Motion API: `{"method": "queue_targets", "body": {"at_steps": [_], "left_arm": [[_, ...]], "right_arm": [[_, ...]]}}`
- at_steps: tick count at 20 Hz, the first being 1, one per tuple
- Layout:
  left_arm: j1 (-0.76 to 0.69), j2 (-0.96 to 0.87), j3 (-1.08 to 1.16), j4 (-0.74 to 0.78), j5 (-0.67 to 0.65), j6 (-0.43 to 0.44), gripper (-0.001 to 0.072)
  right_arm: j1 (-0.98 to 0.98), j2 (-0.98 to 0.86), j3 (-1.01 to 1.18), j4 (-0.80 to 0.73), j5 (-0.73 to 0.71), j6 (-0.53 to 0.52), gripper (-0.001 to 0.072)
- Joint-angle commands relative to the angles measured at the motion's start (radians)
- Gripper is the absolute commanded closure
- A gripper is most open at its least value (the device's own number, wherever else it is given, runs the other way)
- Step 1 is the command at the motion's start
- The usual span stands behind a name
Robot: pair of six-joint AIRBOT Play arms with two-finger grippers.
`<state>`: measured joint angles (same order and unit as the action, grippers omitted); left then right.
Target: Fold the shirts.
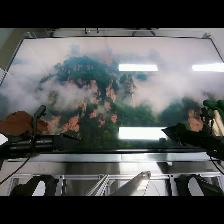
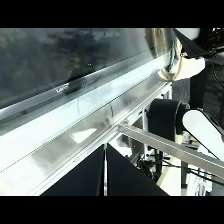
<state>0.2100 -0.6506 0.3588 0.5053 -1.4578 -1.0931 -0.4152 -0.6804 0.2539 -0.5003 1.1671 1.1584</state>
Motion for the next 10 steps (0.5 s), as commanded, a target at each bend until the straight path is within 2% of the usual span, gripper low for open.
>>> {"method": "queue_targets", "body": {"at_steps": [1, 3, 5, 7, 8, 9, 10], "left_arm": [[0.000, -0.004, -0.015, 0.000, 0.011, -0.008, 0.0704], [0.001, -0.064, -0.014, 0.000, 0.013, -0.015, 0.0410], [0.008, -0.149, 0.027, 0.017, 0.011, -0.015, 0.0410], [0.043, -0.236, 0.123, 0.055, -0.003, -0.015, 0.0414], [0.064, -0.276, 0.171, 0.048, -0.018, -0.015, 0.0476], [0.080, -0.316, 0.219, 0.049, -0.039, -0.012, 0.0707], [0.085, -0.349, 0.257, 0.049, -0.048, -0.007, 0.0706]], "right_arm": [[0.006, 0.006, -0.013, 0.060, -0.029, -0.007, 0.0693], [0.006, 0.006, -0.013, 0.060, -0.013, -0.008, 0.0694], [0.006, 0.006, -0.013, 0.045, 0.006, -0.009, 0.0694], [0.006, 0.006, -0.013, 0.014, 0.021, -0.048, 0.0694], [0.006, 0.006, -0.013, 0.006, 0.035, -0.050, 0.0695], [0.006, 0.006, -0.013, 0.006, 0.048, -0.066, 0.0694], [0.006, 0.007, -0.013, 0.006, 0.054, -0.076, 0.0694]]}}
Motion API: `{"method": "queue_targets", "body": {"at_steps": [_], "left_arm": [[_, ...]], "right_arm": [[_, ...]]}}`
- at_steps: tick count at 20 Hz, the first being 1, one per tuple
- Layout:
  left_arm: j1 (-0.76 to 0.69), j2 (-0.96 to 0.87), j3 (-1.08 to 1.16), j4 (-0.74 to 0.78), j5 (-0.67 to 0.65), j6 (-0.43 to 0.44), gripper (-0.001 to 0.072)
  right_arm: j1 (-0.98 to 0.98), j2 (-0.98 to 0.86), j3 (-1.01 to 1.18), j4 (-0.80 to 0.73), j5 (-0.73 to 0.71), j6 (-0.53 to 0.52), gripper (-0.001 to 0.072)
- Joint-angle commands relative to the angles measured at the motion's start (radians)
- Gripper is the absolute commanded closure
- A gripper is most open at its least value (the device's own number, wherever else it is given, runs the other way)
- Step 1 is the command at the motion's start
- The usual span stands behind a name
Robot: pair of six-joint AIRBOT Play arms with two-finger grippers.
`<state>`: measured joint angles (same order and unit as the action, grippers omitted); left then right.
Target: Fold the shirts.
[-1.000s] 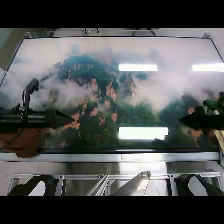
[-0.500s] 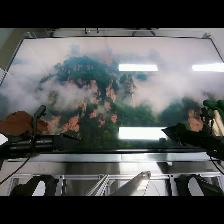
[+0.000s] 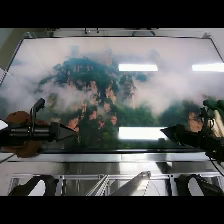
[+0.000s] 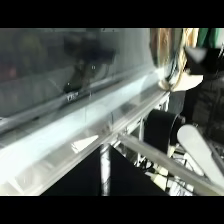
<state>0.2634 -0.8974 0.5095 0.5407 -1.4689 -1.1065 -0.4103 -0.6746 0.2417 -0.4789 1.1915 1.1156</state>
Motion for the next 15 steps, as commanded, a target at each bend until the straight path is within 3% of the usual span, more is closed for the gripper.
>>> {"method": "queue_targets", "body": {"at_steps": [1, 8, 10, 15], "left_arm": [[0.032, -0.132, 0.138, 0.014, -0.045, 0.009, 0.0707], [0.032, -0.221, 0.175, 0.015, -0.057, 0.033, 0.0706], [0.032, -0.237, 0.175, 0.014, -0.058, 0.033, 0.0706], [0.032, -0.246, 0.175, 0.014, -0.064, 0.033, 0.0706]], "right_arm": [[0.001, 0.001, 0.000, -0.014, 0.030, -0.036, 0.0694], [0.001, 0.001, 0.000, -0.014, 0.026, -0.041, 0.0694], [0.000, 0.001, 0.000, -0.014, 0.003, -0.116, 0.0694], [0.000, 0.001, 0.000, -0.014, 0.001, -0.118, 0.0694]]}}
